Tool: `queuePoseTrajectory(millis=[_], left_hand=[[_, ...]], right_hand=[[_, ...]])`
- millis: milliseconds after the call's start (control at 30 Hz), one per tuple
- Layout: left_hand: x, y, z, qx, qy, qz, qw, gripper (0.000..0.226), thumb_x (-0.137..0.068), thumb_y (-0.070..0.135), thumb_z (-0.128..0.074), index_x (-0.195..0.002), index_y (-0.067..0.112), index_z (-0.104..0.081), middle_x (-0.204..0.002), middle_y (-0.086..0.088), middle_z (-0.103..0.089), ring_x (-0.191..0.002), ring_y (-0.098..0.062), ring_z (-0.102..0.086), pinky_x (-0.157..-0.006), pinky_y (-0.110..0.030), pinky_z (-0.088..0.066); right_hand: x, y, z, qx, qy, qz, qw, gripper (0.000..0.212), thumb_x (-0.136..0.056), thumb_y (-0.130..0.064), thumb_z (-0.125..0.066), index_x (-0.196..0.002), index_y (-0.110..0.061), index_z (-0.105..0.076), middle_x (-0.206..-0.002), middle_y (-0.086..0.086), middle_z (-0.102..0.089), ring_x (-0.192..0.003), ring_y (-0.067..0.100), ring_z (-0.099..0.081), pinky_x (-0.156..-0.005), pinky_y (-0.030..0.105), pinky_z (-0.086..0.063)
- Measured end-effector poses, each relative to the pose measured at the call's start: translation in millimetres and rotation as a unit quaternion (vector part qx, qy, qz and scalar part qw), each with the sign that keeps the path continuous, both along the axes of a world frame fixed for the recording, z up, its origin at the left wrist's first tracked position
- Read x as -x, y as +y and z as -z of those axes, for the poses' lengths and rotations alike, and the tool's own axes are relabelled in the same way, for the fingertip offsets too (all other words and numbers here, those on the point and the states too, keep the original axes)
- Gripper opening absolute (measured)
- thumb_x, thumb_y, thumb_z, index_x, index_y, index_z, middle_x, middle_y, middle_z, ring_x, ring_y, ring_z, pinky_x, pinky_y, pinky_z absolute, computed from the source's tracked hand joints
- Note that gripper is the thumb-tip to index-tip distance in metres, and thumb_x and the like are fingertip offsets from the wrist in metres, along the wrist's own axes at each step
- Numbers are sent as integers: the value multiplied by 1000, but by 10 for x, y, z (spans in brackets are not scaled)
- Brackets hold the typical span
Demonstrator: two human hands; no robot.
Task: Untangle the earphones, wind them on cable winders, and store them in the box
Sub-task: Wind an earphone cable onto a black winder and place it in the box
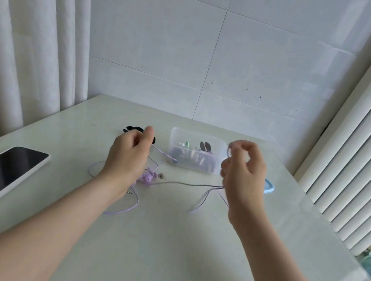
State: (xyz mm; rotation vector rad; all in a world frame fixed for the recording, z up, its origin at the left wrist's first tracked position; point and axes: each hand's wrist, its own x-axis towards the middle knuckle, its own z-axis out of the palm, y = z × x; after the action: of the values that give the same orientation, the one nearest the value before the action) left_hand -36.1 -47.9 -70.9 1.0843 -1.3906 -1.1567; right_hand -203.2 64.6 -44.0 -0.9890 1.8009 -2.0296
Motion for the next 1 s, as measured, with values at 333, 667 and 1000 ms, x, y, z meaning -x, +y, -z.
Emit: queuePoseTrajectory(millis=[333, 667, 1000], left_hand=[[-92, -192, 59, 15, 9, -139, 990, 49, -100, 61, -43, -81, 16, -48, -70, 2, -48, -69, -30, -49, -64, -40, -44], [-170, -192, 79, 133, -83, -240, 958, 31, -102, 40, -58, -106, 10, -51, -93, 2, -60, -93, -31, -53, -75, -37, -37], [-108, -134, 132, 150, -168, -211, 951, 19, -102, 33, -56, -108, 15, -54, -96, -4, -65, -88, -33, -54, -68, -37, -38]], right_hand=[[155, -34, 356, -369, 545, -1, 753, 41, -94, -74, -49, -116, -48, -72, -102, -16, -64, -108, 25, -34, -102, 46, -27], [339, 16, 279, -469, 563, 128, 668, 7, -98, -34, -61, -99, -30, -66, -92, -3, -52, -108, 32, -34, -72, 42, -8], [127, -91, 370, -420, 607, 10, 675, 50, -74, 1, -54, -113, -27, -70, -143, 4, -50, -157, 35, -13, -117, 56, -1]])
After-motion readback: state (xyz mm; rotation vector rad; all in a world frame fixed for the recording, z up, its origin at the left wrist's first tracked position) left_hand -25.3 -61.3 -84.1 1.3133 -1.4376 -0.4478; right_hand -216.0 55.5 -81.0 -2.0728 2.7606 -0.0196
